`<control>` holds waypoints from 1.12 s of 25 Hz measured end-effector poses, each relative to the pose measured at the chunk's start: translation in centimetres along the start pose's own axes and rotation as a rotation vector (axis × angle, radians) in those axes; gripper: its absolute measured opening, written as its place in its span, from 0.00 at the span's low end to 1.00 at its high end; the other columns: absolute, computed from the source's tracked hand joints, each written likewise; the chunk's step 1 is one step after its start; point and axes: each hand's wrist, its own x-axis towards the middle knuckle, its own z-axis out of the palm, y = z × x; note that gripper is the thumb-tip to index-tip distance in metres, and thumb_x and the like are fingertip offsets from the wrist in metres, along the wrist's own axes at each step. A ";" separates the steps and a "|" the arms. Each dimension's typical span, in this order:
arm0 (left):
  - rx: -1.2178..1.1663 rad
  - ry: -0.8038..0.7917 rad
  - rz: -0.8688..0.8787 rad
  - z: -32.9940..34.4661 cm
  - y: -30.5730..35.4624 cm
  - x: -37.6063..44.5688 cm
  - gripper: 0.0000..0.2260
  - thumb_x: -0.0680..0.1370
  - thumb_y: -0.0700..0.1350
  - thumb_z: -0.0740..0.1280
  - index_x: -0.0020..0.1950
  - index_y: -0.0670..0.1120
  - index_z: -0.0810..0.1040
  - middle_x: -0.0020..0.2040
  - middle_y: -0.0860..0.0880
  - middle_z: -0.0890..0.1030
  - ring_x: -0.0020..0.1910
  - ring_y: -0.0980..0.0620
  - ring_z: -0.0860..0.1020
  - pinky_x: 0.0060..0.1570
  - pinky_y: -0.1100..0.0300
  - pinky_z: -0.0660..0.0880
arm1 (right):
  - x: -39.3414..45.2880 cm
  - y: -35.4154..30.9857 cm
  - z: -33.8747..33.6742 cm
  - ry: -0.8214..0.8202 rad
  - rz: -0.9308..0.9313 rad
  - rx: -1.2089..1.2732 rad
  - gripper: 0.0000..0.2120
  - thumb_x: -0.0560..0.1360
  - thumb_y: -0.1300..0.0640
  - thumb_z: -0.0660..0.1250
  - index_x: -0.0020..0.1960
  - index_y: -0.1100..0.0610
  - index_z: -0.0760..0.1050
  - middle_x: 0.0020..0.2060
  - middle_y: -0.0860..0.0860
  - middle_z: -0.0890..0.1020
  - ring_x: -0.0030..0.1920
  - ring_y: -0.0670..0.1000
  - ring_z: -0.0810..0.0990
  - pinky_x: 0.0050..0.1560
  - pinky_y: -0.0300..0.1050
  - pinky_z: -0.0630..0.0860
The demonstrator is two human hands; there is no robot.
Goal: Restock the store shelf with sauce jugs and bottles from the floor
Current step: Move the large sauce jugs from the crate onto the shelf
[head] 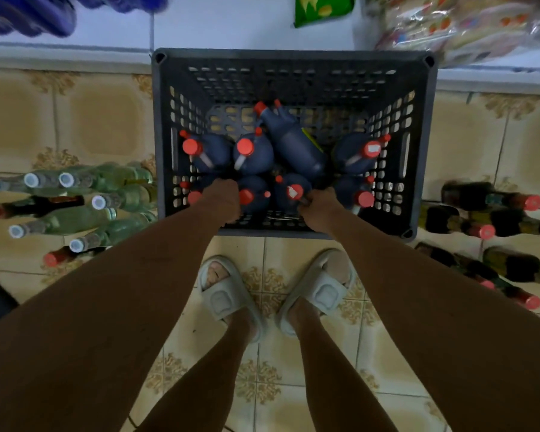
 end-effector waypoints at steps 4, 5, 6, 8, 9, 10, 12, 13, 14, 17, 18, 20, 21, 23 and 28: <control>-0.082 0.050 0.041 1.1 0.1 -0.5 0.15 0.80 0.47 0.65 0.60 0.38 0.77 0.60 0.36 0.76 0.60 0.38 0.74 0.59 0.50 0.72 | -1.7 0.1 -0.2 0.132 0.068 0.414 0.16 0.83 0.58 0.56 0.63 0.65 0.75 0.58 0.62 0.76 0.53 0.56 0.73 0.48 0.40 0.64; -0.152 0.078 0.051 1.1 0.5 -1.1 0.15 0.80 0.47 0.65 0.58 0.36 0.78 0.58 0.35 0.76 0.59 0.38 0.74 0.57 0.50 0.73 | -2.7 -0.2 -0.5 0.158 0.076 0.537 0.15 0.84 0.57 0.56 0.60 0.66 0.76 0.54 0.62 0.76 0.48 0.55 0.72 0.46 0.40 0.64; -0.238 0.098 0.042 0.6 1.0 -2.7 0.14 0.80 0.46 0.65 0.55 0.35 0.78 0.54 0.34 0.77 0.57 0.36 0.76 0.54 0.51 0.73 | -4.3 -0.7 -1.0 0.174 0.088 0.655 0.15 0.84 0.56 0.56 0.56 0.66 0.76 0.50 0.62 0.75 0.43 0.54 0.72 0.42 0.40 0.66; -0.419 0.162 0.019 -1.5 2.3 -7.2 0.13 0.79 0.45 0.65 0.47 0.34 0.78 0.46 0.35 0.77 0.52 0.36 0.78 0.46 0.51 0.71 | -8.7 -1.9 -2.6 0.189 0.114 0.858 0.15 0.84 0.55 0.56 0.53 0.65 0.75 0.45 0.60 0.73 0.39 0.52 0.73 0.37 0.42 0.70; -0.500 0.179 0.005 -2.8 2.9 -10.1 0.13 0.80 0.45 0.65 0.45 0.35 0.78 0.45 0.35 0.78 0.51 0.37 0.78 0.44 0.52 0.70 | -11.6 -2.5 -3.7 0.191 0.127 0.949 0.16 0.84 0.54 0.56 0.57 0.65 0.75 0.46 0.58 0.73 0.43 0.53 0.74 0.41 0.46 0.74; -0.554 0.176 -0.008 -4.2 3.4 -13.6 0.13 0.80 0.46 0.64 0.45 0.36 0.79 0.46 0.35 0.79 0.51 0.37 0.78 0.44 0.53 0.70 | -15.1 -2.9 -4.6 0.194 0.151 1.016 0.16 0.84 0.53 0.56 0.61 0.64 0.74 0.47 0.57 0.73 0.46 0.54 0.75 0.46 0.51 0.77; -0.605 0.194 -0.006 -8.3 4.3 -21.7 0.14 0.80 0.48 0.64 0.41 0.39 0.79 0.46 0.34 0.81 0.51 0.36 0.79 0.44 0.52 0.69 | -22.8 -3.9 -6.6 0.255 0.168 1.119 0.16 0.84 0.52 0.56 0.64 0.62 0.73 0.50 0.56 0.75 0.48 0.54 0.75 0.49 0.53 0.76; -0.634 0.199 0.015 -10.4 4.9 -26.2 0.16 0.80 0.48 0.64 0.38 0.40 0.79 0.46 0.32 0.81 0.51 0.36 0.79 0.43 0.52 0.67 | -27.2 -4.7 -8.0 0.275 0.148 1.175 0.15 0.84 0.52 0.57 0.62 0.60 0.74 0.51 0.56 0.76 0.47 0.53 0.76 0.48 0.51 0.76; -0.672 0.201 0.024 -12.0 5.1 -30.6 0.17 0.79 0.50 0.64 0.38 0.39 0.79 0.46 0.31 0.81 0.52 0.35 0.79 0.41 0.52 0.66 | -31.5 -5.3 -9.0 0.295 0.135 1.232 0.13 0.84 0.51 0.57 0.59 0.59 0.74 0.52 0.55 0.77 0.47 0.53 0.77 0.47 0.50 0.76; -0.762 0.257 0.104 -15.4 5.8 -41.5 0.26 0.72 0.60 0.63 0.47 0.36 0.82 0.48 0.30 0.82 0.51 0.34 0.81 0.43 0.50 0.73 | -43.5 -6.8 -11.7 0.384 0.054 1.316 0.10 0.82 0.48 0.60 0.51 0.53 0.75 0.54 0.56 0.80 0.51 0.54 0.80 0.52 0.53 0.79; -0.815 0.254 0.128 -16.0 6.0 -44.2 0.29 0.68 0.63 0.63 0.47 0.37 0.82 0.49 0.31 0.82 0.49 0.34 0.82 0.45 0.50 0.75 | -46.9 -6.9 -12.0 0.416 0.039 1.353 0.10 0.82 0.47 0.61 0.50 0.52 0.76 0.56 0.56 0.81 0.54 0.55 0.81 0.53 0.54 0.79; -0.889 0.236 0.163 -16.1 6.1 -46.9 0.29 0.63 0.66 0.62 0.45 0.42 0.81 0.50 0.35 0.82 0.46 0.35 0.83 0.49 0.42 0.80 | -52.2 -6.6 -12.0 0.460 -0.002 1.433 0.10 0.82 0.47 0.61 0.49 0.52 0.75 0.56 0.54 0.81 0.54 0.56 0.81 0.51 0.51 0.80; -0.915 0.221 0.173 -16.4 6.6 -48.8 0.25 0.65 0.65 0.63 0.43 0.43 0.81 0.49 0.37 0.83 0.45 0.36 0.83 0.50 0.39 0.80 | -54.1 -6.4 -11.8 0.464 -0.024 1.477 0.09 0.82 0.47 0.60 0.49 0.51 0.75 0.53 0.53 0.81 0.52 0.55 0.81 0.48 0.49 0.79; -0.953 0.219 0.180 -16.6 8.3 -52.9 0.16 0.74 0.57 0.66 0.40 0.45 0.80 0.45 0.42 0.82 0.44 0.39 0.82 0.50 0.43 0.78 | -57.2 -5.4 -11.6 0.499 -0.059 1.521 0.09 0.83 0.50 0.59 0.48 0.52 0.73 0.47 0.51 0.79 0.45 0.53 0.79 0.43 0.45 0.76; -1.052 0.248 0.195 -13.7 12.6 -57.0 0.13 0.77 0.49 0.68 0.35 0.45 0.77 0.42 0.47 0.78 0.45 0.47 0.74 0.48 0.52 0.70 | -60.9 -0.5 -12.6 0.543 -0.053 1.410 0.05 0.81 0.57 0.61 0.48 0.57 0.72 0.46 0.54 0.73 0.41 0.50 0.75 0.43 0.44 0.74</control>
